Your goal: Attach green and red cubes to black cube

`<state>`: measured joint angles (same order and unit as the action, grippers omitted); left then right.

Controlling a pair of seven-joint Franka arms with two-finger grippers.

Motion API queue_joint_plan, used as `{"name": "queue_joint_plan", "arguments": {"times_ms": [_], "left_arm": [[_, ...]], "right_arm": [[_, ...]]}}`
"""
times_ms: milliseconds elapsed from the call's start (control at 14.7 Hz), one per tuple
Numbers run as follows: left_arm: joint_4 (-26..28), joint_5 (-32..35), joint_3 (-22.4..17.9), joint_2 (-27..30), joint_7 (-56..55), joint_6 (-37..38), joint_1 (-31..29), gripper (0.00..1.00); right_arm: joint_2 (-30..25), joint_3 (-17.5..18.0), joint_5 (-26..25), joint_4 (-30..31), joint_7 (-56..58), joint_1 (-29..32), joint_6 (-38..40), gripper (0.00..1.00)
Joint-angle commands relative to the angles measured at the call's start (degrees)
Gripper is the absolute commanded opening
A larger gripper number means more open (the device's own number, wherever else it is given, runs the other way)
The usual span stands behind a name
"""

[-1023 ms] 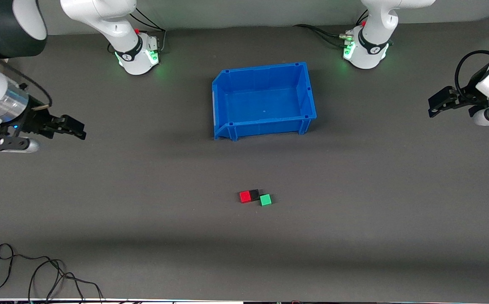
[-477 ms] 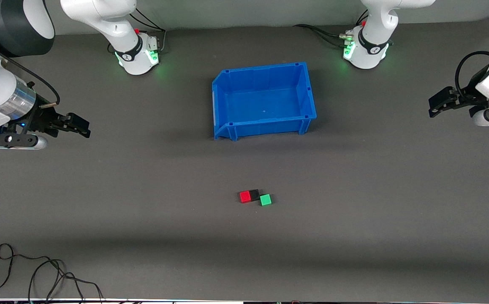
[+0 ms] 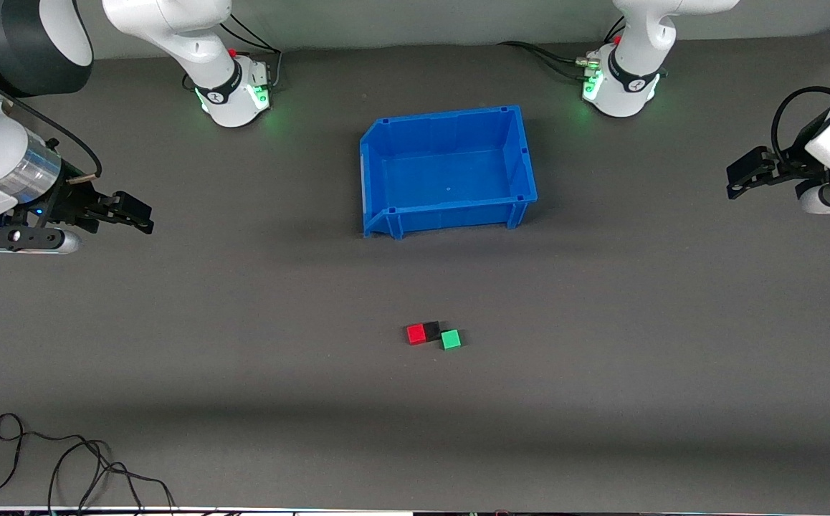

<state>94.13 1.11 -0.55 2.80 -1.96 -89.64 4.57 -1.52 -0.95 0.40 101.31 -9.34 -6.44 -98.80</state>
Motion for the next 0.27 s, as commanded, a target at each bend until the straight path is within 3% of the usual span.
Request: {"name": "queue_joint_plan", "arguments": {"times_ms": [0, 205], "left_arm": [[-1.0, 0.1, -0.2, -0.3, 0.9, 0.8, 0.2, 1.0], [-1.1, 0.2, -0.2, -0.3, 1.0, 0.6, 0.0, 1.0]], "right_arm": [[-1.0, 0.6, -0.8, 1.3, 1.1, 0.6, -0.9, 1.0], [-0.9, 0.6, -0.8, 1.1, 1.1, 0.6, -0.9, 1.0]]}}
